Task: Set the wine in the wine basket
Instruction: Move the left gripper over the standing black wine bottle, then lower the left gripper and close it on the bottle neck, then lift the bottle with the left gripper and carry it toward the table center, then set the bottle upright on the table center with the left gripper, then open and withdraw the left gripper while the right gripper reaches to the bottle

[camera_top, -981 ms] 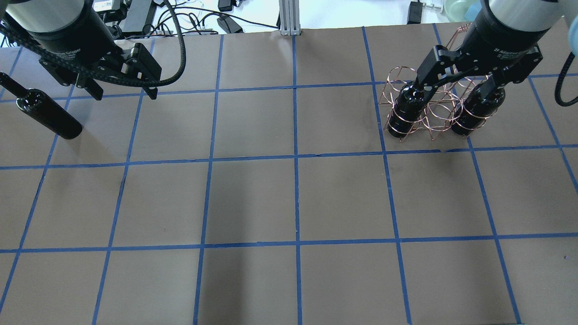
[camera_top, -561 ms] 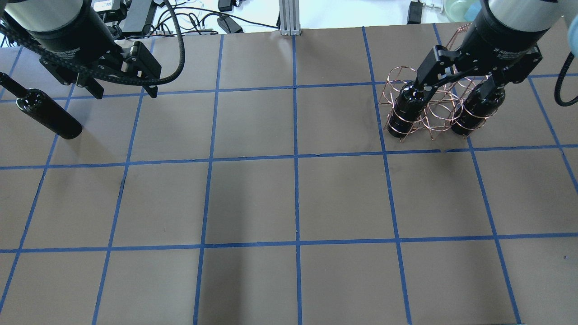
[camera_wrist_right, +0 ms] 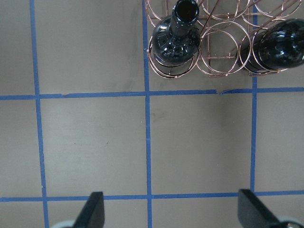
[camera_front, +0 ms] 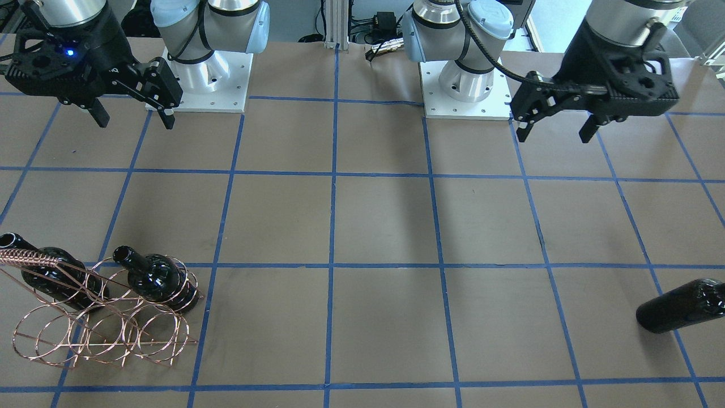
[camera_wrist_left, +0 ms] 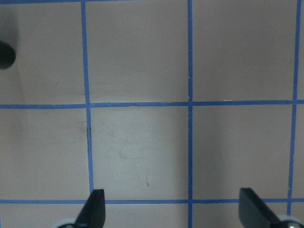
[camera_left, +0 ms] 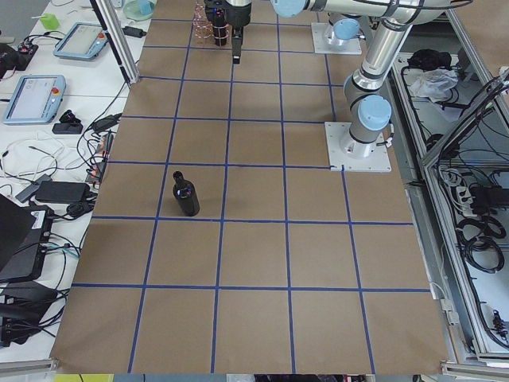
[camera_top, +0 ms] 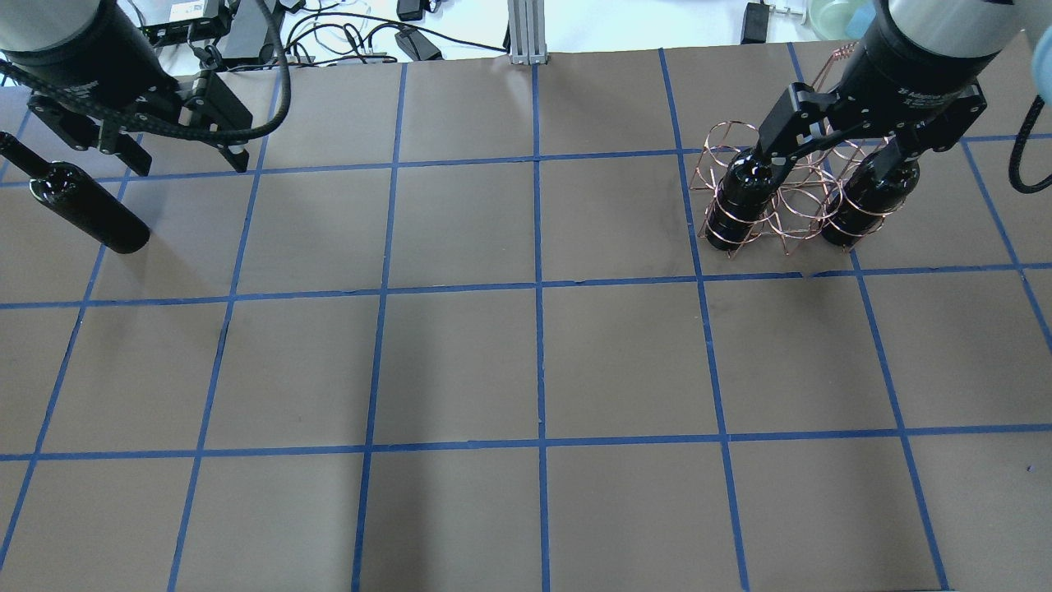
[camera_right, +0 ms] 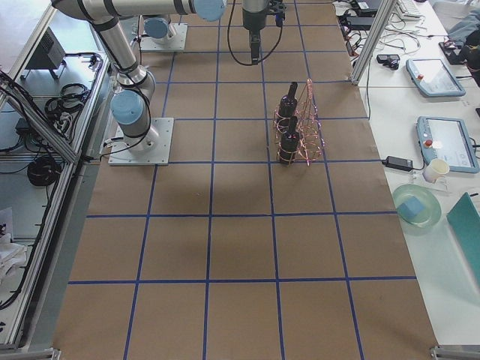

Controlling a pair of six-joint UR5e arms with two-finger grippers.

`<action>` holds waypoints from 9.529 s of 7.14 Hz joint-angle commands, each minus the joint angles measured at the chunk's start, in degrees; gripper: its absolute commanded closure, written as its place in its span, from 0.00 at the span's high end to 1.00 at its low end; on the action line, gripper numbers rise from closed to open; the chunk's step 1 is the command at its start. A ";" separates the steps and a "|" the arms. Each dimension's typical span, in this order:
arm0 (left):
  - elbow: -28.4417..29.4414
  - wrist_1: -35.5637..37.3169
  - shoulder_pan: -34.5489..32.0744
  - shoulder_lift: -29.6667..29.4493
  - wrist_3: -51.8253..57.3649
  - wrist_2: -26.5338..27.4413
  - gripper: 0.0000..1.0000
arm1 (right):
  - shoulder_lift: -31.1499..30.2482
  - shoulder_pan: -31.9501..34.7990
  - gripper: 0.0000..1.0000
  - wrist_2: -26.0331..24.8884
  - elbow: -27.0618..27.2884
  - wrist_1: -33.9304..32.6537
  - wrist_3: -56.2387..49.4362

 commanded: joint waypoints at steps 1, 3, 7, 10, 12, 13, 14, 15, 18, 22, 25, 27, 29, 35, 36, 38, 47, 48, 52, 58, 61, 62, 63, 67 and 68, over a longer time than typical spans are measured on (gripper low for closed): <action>0.16 -0.42 12.85 -1.21 9.87 -0.95 1.00 | 0.06 -0.09 1.00 0.01 0.06 -0.07 0.00; 0.95 2.99 18.43 -4.63 17.64 -0.87 1.00 | 0.06 0.00 1.00 0.10 0.06 -0.07 0.00; 7.41 10.83 24.24 -16.04 25.91 -1.65 1.00 | 0.23 -0.35 1.00 -0.08 0.15 -0.42 -0.88; 15.71 10.92 25.39 -23.88 26.97 -1.83 1.00 | 0.15 -0.35 1.00 0.01 0.24 -0.07 -0.62; 15.89 14.77 26.18 -27.30 27.24 -2.10 1.00 | 0.15 -0.35 1.00 0.01 0.24 0.02 -0.27; 15.89 15.48 26.18 -28.19 27.15 -2.18 1.00 | 0.06 -0.35 1.00 0.01 0.32 0.02 -0.18; 15.81 16.45 26.18 -28.98 26.63 -2.27 1.00 | 0.06 -0.35 1.00 0.01 0.41 0.02 -0.18; 15.81 16.63 26.18 -29.69 26.19 -4.01 1.00 | -0.03 -0.35 1.00 0.01 0.41 0.02 -0.09; 15.63 17.42 26.18 -31.01 25.57 -4.29 0.97 | -0.21 -0.26 1.00 0.01 0.50 0.02 0.09; 15.63 17.42 26.18 -31.28 25.57 -4.46 0.35 | -0.38 -0.26 1.00 -0.17 0.50 0.02 0.17; 15.63 17.51 26.18 -31.10 25.57 -4.56 0.36 | -0.56 -0.26 1.00 -1.13 0.50 0.02 0.08; 15.54 18.30 26.10 -31.10 25.57 -5.52 0.56 | -0.64 -0.18 1.00 -2.97 0.41 0.02 0.09; 15.54 18.39 26.10 -31.19 25.75 -5.61 0.69 | -0.56 -0.17 1.00 -2.54 0.50 0.02 0.17; 15.19 20.50 26.10 -31.19 28.55 -5.96 0.00 | -0.56 -0.17 1.00 -2.19 0.50 0.28 0.17; 15.10 19.37 25.05 -29.71 27.78 -5.79 0.00 | -0.47 -0.17 1.00 -2.19 0.50 0.45 0.09; 13.80 16.99 17.96 -24.88 18.24 -5.35 0.00 | -0.38 -0.17 1.00 -2.01 0.59 0.72 -0.18; -14.92 16.81 -12.04 -2.64 -16.35 -4.91 0.00 | -0.47 -0.17 1.00 -2.01 1.82 0.72 -0.62; -16.87 17.33 -12.74 -1.32 -17.05 -4.56 0.00 | -0.47 -0.17 1.00 -2.01 1.73 0.63 -0.53; -18.82 19.62 -13.28 -1.92 -17.41 -1.13 0.00 | -0.12 -0.09 1.00 -2.01 1.82 0.02 -0.09; -20.05 19.27 -13.28 -2.10 -17.41 -1.05 0.30 | 2.15 2.63 1.00 -0.52 -3.88 -2.36 1.91; -18.92 17.52 -13.45 -1.57 -17.23 -1.56 1.00 | 12.07 15.51 1.00 -1.04 -11.08 -4.29 15.40; -16.21 16.56 -13.45 -1.05 -17.23 -1.74 1.00 | 13.14 19.82 1.00 -1.05 -10.58 -6.55 21.12; -10.27 9.32 -12.76 -0.78 -17.14 -1.40 1.00 | 14.37 23.69 1.00 -0.96 -10.57 -8.14 27.79; -0.10 3.10 0.57 -1.22 -4.28 -1.30 1.00 | 15.09 28.04 0.99 -1.05 -4.80 -16.72 33.92; -0.10 2.92 3.13 -0.96 -3.62 -0.96 1.00 | 15.35 28.65 1.00 -0.70 -5.12 -17.90 34.10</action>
